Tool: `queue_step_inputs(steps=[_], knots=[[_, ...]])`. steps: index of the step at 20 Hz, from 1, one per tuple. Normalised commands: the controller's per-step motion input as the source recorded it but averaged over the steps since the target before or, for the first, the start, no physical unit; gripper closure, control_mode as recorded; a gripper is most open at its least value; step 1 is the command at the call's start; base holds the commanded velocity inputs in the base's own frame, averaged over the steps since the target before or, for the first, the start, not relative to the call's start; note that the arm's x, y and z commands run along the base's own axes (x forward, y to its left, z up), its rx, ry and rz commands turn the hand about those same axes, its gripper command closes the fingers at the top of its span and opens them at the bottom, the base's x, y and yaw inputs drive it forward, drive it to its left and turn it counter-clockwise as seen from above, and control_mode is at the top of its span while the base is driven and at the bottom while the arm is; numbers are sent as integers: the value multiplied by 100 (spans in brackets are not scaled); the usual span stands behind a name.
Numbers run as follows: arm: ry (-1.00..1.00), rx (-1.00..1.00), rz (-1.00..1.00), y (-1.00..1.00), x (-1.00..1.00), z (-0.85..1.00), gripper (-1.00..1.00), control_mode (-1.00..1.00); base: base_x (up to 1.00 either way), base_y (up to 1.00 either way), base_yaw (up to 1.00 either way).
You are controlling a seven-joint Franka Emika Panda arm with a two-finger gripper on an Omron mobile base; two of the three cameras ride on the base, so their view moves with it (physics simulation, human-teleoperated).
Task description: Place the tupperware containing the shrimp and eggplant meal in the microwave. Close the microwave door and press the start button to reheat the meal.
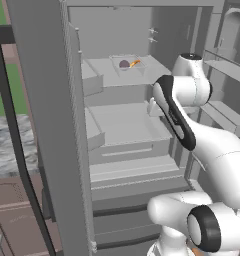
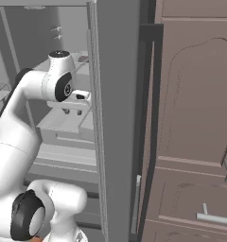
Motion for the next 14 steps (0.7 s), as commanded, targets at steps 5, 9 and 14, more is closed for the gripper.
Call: queue_step_inputs(steps=[5,9,14], knots=[[-24,0,0,11,0,4,-100,-100,0,0,0],[-44,0,0,17,0,21,-100,-100,0,0,0],[-31,0,-8,11,0,24,-100,-100,0,0,0]])
